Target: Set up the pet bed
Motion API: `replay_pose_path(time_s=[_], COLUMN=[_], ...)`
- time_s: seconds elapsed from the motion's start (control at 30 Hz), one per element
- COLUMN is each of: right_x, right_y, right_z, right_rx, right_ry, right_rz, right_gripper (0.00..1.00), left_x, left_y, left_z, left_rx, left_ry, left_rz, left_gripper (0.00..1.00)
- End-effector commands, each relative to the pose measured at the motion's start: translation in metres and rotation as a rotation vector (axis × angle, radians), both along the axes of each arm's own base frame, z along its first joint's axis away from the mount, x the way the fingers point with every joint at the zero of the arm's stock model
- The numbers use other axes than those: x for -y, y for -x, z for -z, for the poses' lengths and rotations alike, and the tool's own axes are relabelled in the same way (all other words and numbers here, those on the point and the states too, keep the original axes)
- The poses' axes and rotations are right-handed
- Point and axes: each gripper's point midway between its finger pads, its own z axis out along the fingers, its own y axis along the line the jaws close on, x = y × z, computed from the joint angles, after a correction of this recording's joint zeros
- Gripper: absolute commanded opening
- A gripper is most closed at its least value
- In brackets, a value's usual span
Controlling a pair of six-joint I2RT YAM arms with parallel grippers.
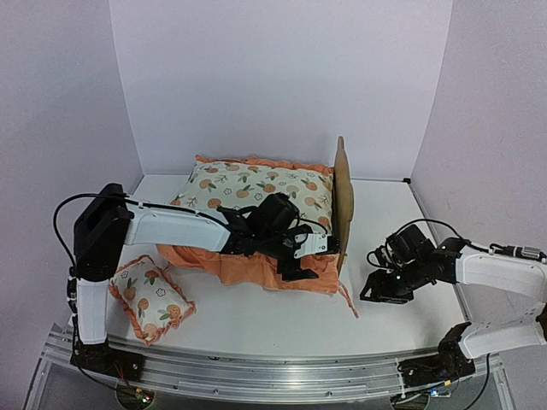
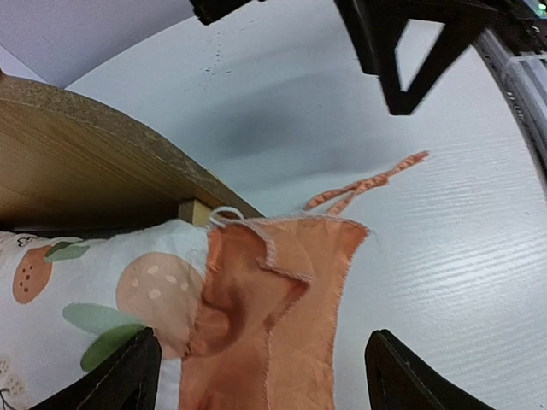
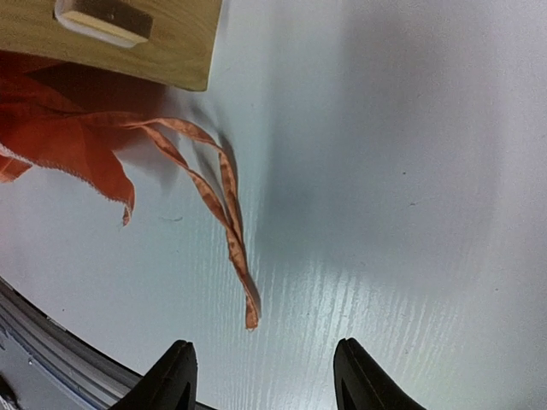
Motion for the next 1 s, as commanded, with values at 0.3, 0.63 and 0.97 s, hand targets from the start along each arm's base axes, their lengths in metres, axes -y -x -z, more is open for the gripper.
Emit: replay_pose_path(time_s=[0.3, 0.63, 0.97], right_x=[-0.023, -0.034, -0.046], right_y=[-0.002, -0.009, -0.016], right_z=[0.018, 0.034, -0.014], right_rx=[-0.021, -0.049, 0.266], right_ry=[-0.138, -0.130, -0.210], right_rz=[0.007, -0.010, -0.144], right_gripper=[0.50, 0.48, 0.47], left_x=[0.041, 0.024, -0.030], left_y=[-0.038, -0.051, -0.085], left_z=[-0.023, -0.055, -0.091], left_rx=[0.144, 0.060, -0.058], left_ry=[0.086, 0.098, 0.126], left_rz=[-0.021, -0.071, -0.072], left_gripper=[0.32, 0.00, 0.00])
